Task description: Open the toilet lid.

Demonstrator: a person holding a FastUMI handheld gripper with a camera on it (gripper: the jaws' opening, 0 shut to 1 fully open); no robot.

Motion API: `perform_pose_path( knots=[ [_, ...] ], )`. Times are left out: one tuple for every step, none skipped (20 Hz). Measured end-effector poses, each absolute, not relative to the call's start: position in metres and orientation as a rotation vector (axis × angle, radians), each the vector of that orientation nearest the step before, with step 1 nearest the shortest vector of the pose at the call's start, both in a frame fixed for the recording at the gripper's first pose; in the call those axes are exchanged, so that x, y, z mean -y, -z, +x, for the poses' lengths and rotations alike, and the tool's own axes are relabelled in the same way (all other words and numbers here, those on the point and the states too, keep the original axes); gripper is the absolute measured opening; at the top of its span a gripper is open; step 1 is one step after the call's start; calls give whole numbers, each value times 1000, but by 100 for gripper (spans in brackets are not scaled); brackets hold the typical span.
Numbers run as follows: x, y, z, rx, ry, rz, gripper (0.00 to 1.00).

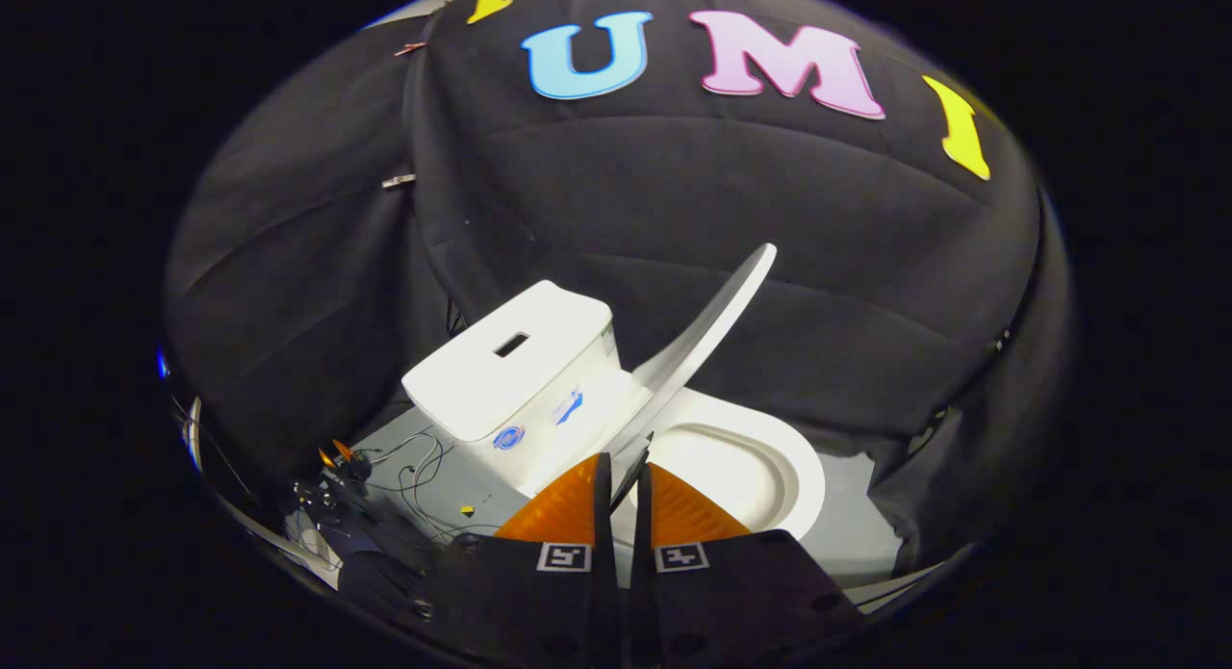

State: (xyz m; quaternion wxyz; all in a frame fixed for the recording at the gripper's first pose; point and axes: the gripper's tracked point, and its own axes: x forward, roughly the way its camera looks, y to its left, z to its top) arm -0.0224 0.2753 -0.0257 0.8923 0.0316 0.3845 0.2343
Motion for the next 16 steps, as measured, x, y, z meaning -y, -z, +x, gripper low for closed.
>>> perform_pose_path(
  knots=[
    [-285, 20, -20, -788, -498, 67, 9],
    [-294, 15, -19, -780, -510, 72, 9],
    [-304, 10, -17, -776, -523, 84, 9],
    [-314, 7, -15, -772, -537, 97, 9],
    [-322, 4, -14, -766, -551, 110, 9],
    [-332, 0, -13, -759, -564, 121, 9],
    [-342, -4, -12, -749, -577, 129, 9],
    [-352, -7, -10, -740, -589, 132, 9],
    [-362, -10, -8, -730, -601, 128, 9],
    [-372, -12, -8, -714, -616, 124, 10],
    [-382, -15, -5, -693, -634, 128, 10],
    [-394, -18, -4, -675, -652, 137, 10],
    [-404, -21, -3, -662, -664, 144, 9],
    [-414, -21, -4, -655, -672, 152, 10],
    [-424, -20, -3, -649, -686, 165, 10],
    [-436, -21, -5, -648, -710, 172, 10]
  ],
)
